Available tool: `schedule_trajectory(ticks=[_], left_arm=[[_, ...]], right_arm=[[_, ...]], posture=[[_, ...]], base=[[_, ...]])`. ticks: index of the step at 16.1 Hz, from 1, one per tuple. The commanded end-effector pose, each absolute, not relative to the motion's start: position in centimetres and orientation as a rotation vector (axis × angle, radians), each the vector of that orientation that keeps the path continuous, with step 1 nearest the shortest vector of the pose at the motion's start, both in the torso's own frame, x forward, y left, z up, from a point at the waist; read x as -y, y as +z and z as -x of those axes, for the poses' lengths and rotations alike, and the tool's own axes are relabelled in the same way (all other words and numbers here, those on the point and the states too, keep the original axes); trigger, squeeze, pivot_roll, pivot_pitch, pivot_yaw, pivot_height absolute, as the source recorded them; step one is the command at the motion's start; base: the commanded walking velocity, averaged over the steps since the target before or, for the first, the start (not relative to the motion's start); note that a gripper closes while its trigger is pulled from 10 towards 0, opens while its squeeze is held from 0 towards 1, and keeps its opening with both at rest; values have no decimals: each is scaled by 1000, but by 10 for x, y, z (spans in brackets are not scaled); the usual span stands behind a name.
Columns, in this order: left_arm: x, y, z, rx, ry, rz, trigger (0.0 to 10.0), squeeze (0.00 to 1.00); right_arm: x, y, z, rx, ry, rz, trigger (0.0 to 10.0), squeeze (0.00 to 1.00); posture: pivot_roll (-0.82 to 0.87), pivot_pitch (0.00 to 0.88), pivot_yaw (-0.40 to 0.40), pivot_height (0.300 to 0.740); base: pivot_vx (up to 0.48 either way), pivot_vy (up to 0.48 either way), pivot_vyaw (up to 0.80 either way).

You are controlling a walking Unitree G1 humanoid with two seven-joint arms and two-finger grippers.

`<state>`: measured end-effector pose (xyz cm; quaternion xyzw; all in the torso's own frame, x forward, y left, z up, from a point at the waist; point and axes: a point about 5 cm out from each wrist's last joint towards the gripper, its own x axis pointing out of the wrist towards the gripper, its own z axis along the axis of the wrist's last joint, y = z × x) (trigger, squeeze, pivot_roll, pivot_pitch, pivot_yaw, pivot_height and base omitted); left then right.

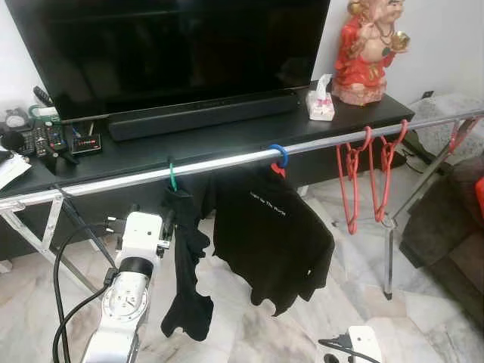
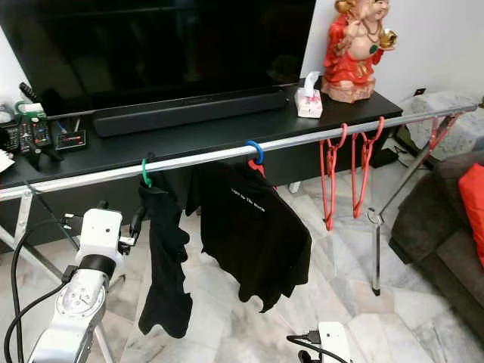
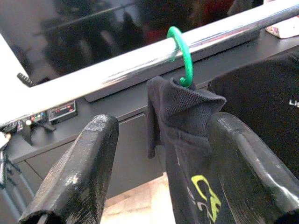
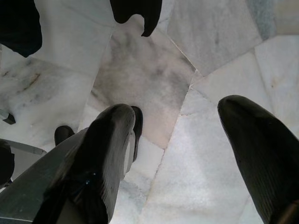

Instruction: Hang hanger

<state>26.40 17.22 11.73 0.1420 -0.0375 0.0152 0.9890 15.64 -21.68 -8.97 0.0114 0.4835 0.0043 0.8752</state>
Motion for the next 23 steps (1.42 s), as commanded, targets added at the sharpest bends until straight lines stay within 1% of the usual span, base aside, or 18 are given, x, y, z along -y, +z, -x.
schedule_trajectory(ticks=[1,7,8,10,14,18,20,23], left_arm=[[-172,121,-266,84,38,-303,10000,0],[-171,119,-262,57,37,-292,10000,0],[-171,119,-262,57,39,-290,10000,0],[-170,120,-264,55,39,-286,10000,0],[-170,120,-264,52,41,-285,10000,0],[-170,121,-267,50,43,-283,10000,0],[-170,121,-268,48,49,-284,10000,0],[-172,122,-269,46,59,-282,10000,0]], right_arm=[[219,-90,-155,-1012,5,-16,10000,0],[219,-89,-156,-1008,27,9,10000,0],[219,-89,-156,-1008,29,12,10000,0],[219,-90,-155,-1008,16,-17,10000,0],[218,-90,-155,-1010,35,7,10000,0],[218,-89,-156,-1009,49,18,10000,0],[217,-89,-156,-1010,45,-2,10000,0],[216,-89,-157,-1011,73,22,10000,0]], posture=[[-70,0,-48,740],[-64,0,-52,740],[-64,0,-51,740],[-64,0,-51,740],[-65,0,-48,740],[-66,0,-47,740],[-64,0,-47,740],[-61,0,-49,740]], base=[[0,-337,0],[0,-362,0],[0,-356,-538],[0,-352,291],[0,-352,0],[0,-354,633],[0,-351,0],[0,-350,0]])
